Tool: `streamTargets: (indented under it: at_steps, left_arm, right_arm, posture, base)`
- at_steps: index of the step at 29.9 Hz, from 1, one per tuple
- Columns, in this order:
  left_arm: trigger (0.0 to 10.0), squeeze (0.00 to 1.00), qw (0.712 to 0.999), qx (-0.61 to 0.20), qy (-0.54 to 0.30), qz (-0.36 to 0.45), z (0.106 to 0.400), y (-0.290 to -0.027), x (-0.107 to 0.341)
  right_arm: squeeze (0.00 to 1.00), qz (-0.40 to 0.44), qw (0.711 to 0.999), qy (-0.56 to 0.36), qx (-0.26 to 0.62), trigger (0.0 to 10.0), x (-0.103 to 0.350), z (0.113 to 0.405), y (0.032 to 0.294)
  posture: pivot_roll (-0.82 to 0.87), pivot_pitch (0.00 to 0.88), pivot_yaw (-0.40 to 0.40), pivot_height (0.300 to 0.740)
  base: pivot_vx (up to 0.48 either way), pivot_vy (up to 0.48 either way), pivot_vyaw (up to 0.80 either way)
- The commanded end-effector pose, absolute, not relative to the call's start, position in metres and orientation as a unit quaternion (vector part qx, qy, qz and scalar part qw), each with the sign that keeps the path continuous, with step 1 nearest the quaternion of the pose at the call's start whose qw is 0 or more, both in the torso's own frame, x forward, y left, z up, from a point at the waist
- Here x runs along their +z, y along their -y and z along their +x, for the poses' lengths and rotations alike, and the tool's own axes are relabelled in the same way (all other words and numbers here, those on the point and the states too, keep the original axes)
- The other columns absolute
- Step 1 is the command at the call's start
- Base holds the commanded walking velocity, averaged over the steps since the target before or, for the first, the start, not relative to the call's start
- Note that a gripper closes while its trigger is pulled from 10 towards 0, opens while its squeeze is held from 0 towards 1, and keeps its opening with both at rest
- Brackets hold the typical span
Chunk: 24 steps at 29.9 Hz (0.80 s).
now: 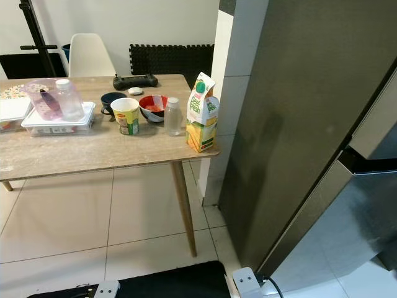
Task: Restocking fridge
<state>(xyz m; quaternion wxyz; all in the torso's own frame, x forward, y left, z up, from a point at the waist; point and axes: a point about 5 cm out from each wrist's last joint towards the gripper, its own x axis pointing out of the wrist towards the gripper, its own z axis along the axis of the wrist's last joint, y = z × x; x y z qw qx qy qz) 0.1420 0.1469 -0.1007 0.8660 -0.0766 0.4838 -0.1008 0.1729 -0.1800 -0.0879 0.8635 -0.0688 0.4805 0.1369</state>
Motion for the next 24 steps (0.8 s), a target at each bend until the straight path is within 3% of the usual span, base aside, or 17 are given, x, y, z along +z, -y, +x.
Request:
streamTargets:
  at_steps: [1, 3, 9, 19, 24]
  left_arm:
    - [10.0, 0.00, 0.852, -0.109, -0.507, -0.075, 0.125, -0.144, -0.107]
    - [10.0, 0.00, 0.850, -0.109, -0.509, -0.080, 0.120, -0.143, -0.108]
    - [10.0, 0.00, 0.853, -0.084, -0.504, -0.105, 0.119, -0.145, -0.108]
    - [10.0, 0.00, 0.855, -0.118, -0.499, -0.075, 0.128, -0.143, -0.105]
    - [10.0, 0.00, 0.858, -0.110, -0.496, -0.081, 0.131, -0.143, -0.104]
  right_arm:
    - [0.00, -0.071, 0.858, -0.480, 0.169, 10.0, -0.089, 0.171, 0.171]
    - [0.00, -0.088, 0.847, -0.488, 0.191, 10.0, -0.092, 0.165, 0.166]
    - [0.00, -0.064, 0.852, -0.494, 0.160, 10.0, -0.093, 0.162, 0.173]
    - [0.00, -0.084, 0.842, -0.497, 0.195, 10.0, -0.093, 0.162, 0.170]
    - [0.00, -0.060, 0.850, -0.497, 0.165, 10.0, -0.093, 0.163, 0.172]
  posture:
    - [-0.04, 0.031, -0.075, 0.740]
    - [-0.04, 0.039, -0.076, 0.740]
    - [-0.04, 0.050, -0.073, 0.740]
    - [-0.05, 0.052, -0.066, 0.740]
    - [-0.05, 0.001, -0.056, 0.740]
  base:
    - [0.000, 0.000, 0.00]
    - [0.000, 0.000, 0.00]
    - [0.000, 0.000, 0.00]
    - [0.000, 0.000, 0.00]
    - [0.000, 0.000, 0.00]
